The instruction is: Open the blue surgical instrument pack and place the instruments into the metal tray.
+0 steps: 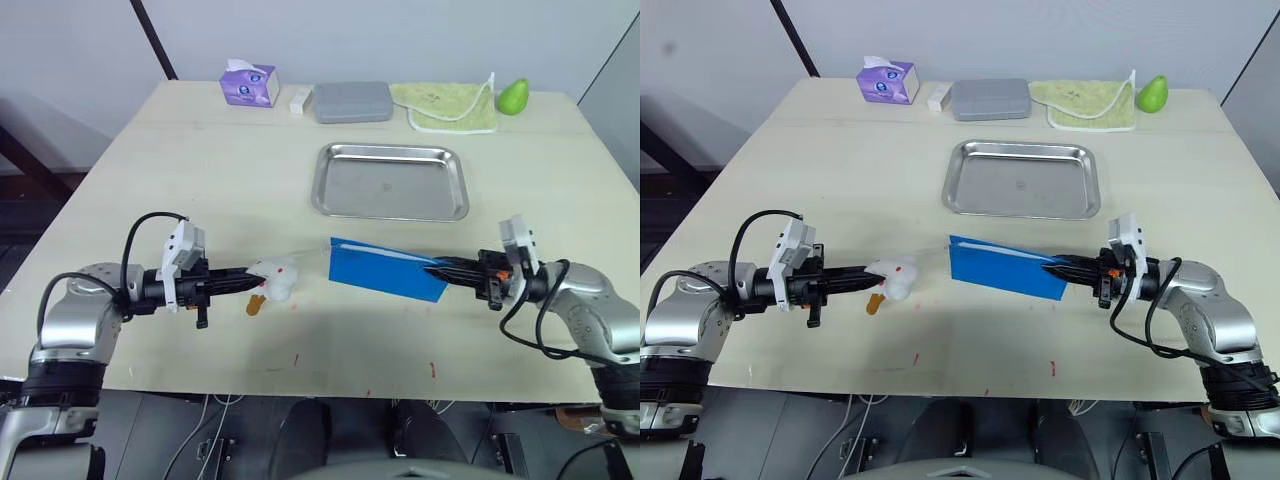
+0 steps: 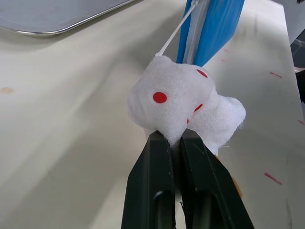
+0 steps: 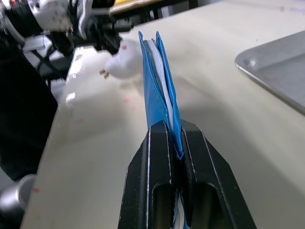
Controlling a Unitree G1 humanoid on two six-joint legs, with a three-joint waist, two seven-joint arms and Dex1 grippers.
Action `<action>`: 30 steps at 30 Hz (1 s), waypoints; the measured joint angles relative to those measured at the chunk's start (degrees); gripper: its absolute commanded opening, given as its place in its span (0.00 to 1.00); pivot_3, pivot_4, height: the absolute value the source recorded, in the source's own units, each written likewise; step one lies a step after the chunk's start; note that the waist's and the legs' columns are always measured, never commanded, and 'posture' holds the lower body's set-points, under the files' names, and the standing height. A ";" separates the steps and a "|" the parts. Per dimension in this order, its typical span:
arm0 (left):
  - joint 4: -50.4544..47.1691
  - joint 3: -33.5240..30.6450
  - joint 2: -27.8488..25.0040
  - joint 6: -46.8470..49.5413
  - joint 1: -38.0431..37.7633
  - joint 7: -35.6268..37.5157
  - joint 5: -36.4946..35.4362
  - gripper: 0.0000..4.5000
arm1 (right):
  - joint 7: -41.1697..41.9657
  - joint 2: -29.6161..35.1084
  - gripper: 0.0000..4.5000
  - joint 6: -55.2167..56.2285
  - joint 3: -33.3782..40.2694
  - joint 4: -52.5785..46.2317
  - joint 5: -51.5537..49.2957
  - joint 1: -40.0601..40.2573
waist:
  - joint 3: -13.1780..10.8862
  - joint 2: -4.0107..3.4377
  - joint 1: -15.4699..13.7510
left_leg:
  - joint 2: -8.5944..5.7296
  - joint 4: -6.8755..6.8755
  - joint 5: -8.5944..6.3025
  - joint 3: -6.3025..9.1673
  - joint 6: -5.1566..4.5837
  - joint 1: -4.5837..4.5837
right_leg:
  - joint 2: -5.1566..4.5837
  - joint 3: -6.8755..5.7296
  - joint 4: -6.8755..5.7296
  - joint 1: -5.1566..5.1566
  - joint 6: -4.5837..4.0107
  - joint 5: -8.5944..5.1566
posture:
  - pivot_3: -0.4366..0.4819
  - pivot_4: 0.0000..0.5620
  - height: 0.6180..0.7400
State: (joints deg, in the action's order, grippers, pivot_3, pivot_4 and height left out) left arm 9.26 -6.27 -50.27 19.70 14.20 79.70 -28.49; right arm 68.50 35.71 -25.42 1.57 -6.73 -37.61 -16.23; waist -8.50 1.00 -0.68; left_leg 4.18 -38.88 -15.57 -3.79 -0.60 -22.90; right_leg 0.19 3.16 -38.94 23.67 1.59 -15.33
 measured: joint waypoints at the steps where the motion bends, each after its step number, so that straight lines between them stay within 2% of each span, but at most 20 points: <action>1: 0.07 0.03 0.00 -0.41 -0.01 0.05 0.28 0.00 | -0.11 -0.01 0.00 -0.96 0.39 -0.30 -0.95 0.00 | 0.00 0.00 0.00 | 0.00 0.00 0.00 0.00 0.00 0.00 | 0.00 0.00 0.00 0.00 0.00 0.00 | 0.48 0.27 0.97; 16: 1.54 1.88 0.05 -6.13 -2.03 1.26 4.15 0.00 | -7.84 -4.26 0.00 -11.72 7.82 -1.23 -14.44 -3.32 | -0.01 0.00 -0.10 | 0.01 0.02 0.00 -0.02 0.00 -0.03 | -0.02 0.00 0.01 0.02 0.00 0.00 | 0.48 0.27 0.97; 22: 5.16 1.99 -0.04 -7.11 1.49 1.73 4.93 0.00 | -5.41 -1.66 0.00 -7.86 6.34 -1.64 -8.51 -2.47 | -0.01 0.00 -0.01 | 0.00 0.02 0.00 -0.03 -0.01 -0.03 | -0.01 0.01 0.00 0.05 0.01 0.00 | 0.48 0.27 0.97; 30: 16.68 5.60 -1.19 -18.30 11.63 5.41 12.17 0.00 | -1.44 -1.39 0.00 -0.16 0.00 -0.42 0.75 -0.83 | -0.02 0.01 0.02 | 0.01 0.03 0.00 -0.12 -0.01 -0.07 | 0.03 0.08 0.01 0.13 0.01 0.01 | 0.48 0.27 0.97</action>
State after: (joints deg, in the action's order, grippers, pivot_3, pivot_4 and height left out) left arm 25.94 -0.67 -51.46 1.41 25.83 85.11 -16.32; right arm 67.06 34.32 -25.58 1.56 -7.15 -36.85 -17.05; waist -8.52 1.01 -0.65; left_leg 4.19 -38.85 -15.58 -3.91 -0.61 -22.98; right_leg 0.21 3.24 -38.93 23.80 1.60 -15.32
